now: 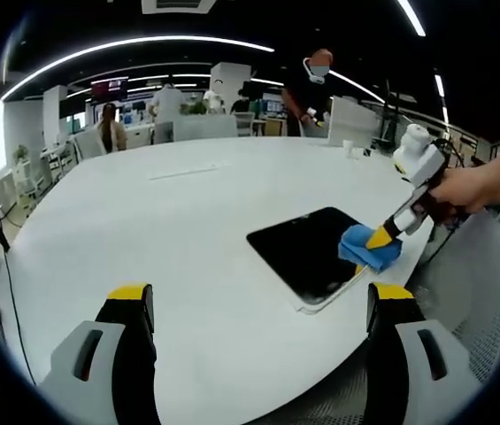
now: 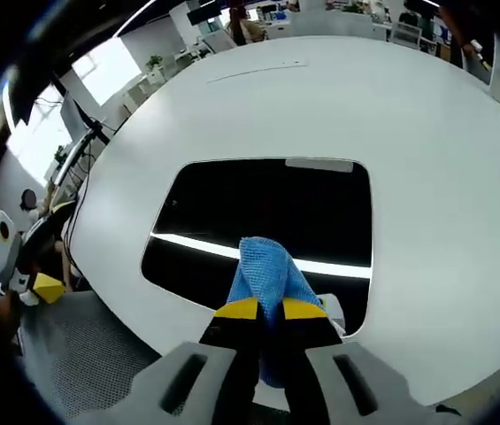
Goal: Wipe the mirror surface with the cleaning cloth until all visible marks leave the cleaned area.
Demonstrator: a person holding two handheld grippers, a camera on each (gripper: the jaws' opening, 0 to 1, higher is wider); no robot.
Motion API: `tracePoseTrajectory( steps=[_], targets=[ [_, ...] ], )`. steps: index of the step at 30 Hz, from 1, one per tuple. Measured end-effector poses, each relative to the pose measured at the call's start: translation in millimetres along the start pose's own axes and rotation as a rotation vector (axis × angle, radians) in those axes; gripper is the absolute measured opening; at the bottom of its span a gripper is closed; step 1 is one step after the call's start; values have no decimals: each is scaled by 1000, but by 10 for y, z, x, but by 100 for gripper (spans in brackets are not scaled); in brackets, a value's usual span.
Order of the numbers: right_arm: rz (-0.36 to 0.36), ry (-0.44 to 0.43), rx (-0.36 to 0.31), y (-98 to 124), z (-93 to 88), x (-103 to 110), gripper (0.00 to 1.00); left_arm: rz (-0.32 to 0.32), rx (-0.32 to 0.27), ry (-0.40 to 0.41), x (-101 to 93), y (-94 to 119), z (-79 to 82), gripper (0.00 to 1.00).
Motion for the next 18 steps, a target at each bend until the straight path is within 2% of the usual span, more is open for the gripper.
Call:
tracePoseTrajectory(
  steps=[18],
  targets=[
    [25, -8, 17, 14, -21, -3, 2, -3, 4, 4, 0, -5, -7, 99]
  ],
)
Point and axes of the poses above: the point that each gripper's makers call its tool centre point, and the gripper's own axes: y roughly backward along the fingers, x roughly to its left, z roughly out of its top, the point moved 7 cm from there along y, roughly backward along the fingers, and after that the axes turned 7 degrees about z, right-handed, at the moved point
